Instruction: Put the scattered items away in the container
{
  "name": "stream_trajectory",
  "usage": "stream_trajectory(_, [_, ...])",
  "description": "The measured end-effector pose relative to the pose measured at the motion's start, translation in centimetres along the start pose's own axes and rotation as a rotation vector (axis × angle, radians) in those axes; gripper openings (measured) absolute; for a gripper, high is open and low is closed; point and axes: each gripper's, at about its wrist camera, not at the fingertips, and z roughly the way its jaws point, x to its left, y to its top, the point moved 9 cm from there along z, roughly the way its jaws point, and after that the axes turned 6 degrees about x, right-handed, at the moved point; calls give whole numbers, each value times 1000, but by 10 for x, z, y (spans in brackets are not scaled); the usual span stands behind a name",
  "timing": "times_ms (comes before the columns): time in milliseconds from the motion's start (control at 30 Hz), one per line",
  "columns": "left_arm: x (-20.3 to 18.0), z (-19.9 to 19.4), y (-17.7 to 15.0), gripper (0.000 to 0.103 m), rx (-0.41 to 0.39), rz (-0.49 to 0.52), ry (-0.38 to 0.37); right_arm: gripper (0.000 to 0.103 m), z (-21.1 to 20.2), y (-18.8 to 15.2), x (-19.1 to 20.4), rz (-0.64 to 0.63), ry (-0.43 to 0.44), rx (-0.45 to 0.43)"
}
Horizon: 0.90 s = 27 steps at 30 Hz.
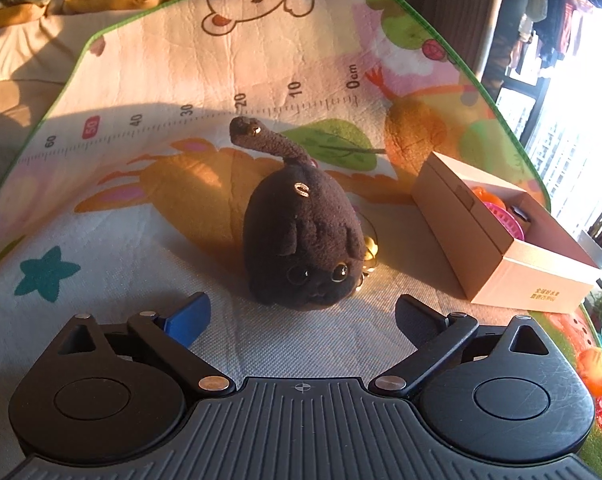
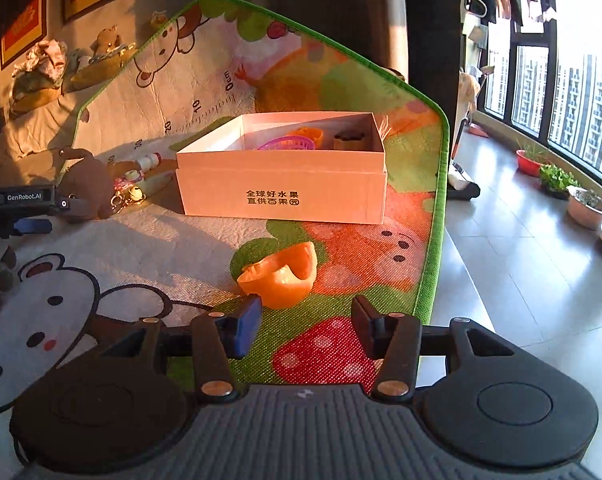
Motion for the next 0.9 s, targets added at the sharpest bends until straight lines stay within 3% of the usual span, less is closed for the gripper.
stream_trajectory(133, [-5, -10, 0, 101, -34, 17, 25, 50, -2, 4, 5, -76, -6, 13])
stream_trajectory(233, [-33, -19, -13, 101, -2, 65, -79, 51, 3, 5, 9, -124, -6, 44])
stream_trajectory(333, [-72, -26, -29, 101, 23, 181, -175, 52, 9, 7, 15, -191, -40, 46])
stream_trajectory(467, [-106, -24, -46, 101, 21, 379, -167, 50, 13, 11, 23, -284, -90, 16])
stream_trajectory(533, [-109, -23, -49, 101, 23, 397, -164, 43, 13, 12, 29, -327, -97, 5])
stream_trajectory(567, [-108, -22, -49, 101, 30, 390, -162, 29, 13, 12, 31, -349, -99, 6])
stream_trajectory(633, [-104, -20, -48, 101, 44, 355, -163, 17, 11, 12, 36, -370, -92, 10])
stream_trajectory(767, [-92, -15, -47, 101, 75, 288, -166, 10, 2, 17, 44, -323, -24, 0])
stream_trajectory(833, [-89, -13, -46, 101, 86, 270, -166, 7, -7, 22, 51, -233, 102, 14])
stream_trajectory(900, [-88, -12, -46, 101, 90, 258, -168, 6, -16, 28, 59, -106, 283, 49])
